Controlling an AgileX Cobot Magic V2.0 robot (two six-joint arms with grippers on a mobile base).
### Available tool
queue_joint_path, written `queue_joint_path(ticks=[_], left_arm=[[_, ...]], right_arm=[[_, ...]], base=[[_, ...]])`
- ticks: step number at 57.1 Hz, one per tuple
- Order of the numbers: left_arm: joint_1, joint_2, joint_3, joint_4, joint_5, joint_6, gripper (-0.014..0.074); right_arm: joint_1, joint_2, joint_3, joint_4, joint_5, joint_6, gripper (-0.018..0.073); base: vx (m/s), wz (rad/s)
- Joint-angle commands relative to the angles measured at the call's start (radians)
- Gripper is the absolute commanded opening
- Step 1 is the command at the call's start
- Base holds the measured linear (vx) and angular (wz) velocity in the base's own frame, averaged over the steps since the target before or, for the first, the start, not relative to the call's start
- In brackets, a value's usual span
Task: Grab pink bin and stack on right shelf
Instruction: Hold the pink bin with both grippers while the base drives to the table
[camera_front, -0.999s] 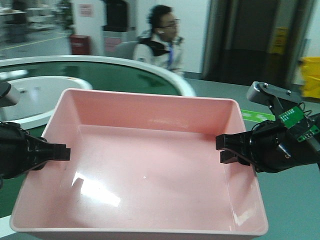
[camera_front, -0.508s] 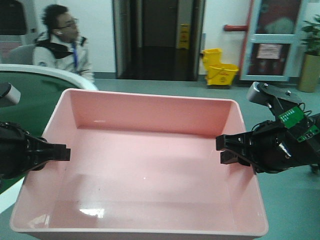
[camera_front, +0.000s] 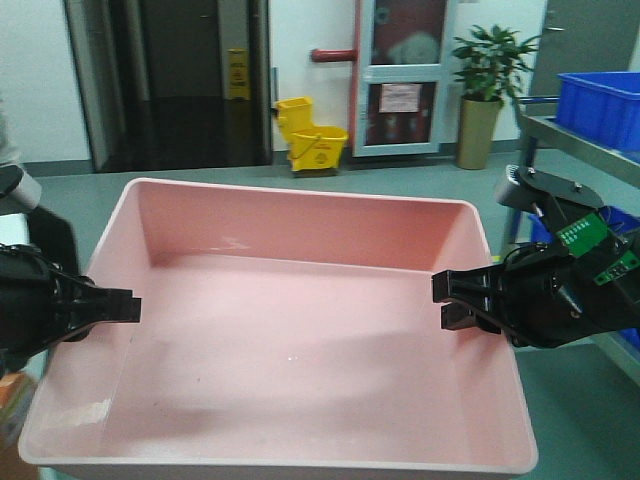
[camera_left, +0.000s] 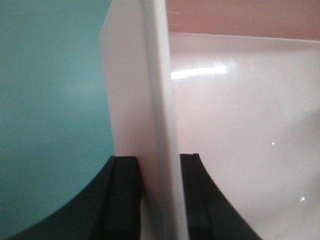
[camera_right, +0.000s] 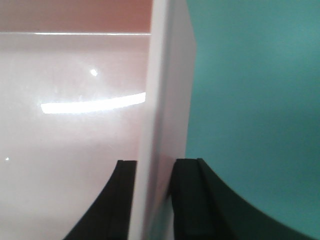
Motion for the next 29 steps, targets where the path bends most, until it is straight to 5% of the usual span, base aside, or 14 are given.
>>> queue_joint_path(ticks=[1,29], left_arm=[[-0.001,-0.041,-0.037,-0.056,-0.07,-0.001,-0.0002],[-0.001,-0.041,-0.037,-0.056,-0.07,-0.001,-0.0002]], right_arm=[[-0.016,-0.03,-0.03,-0.037,-0.086,0.01,-0.0008],[-0.016,-0.03,-0.03,-0.037,-0.084,0.01,-0.0008]], base=[[0.27,-0.41],[0.35,-0.25]])
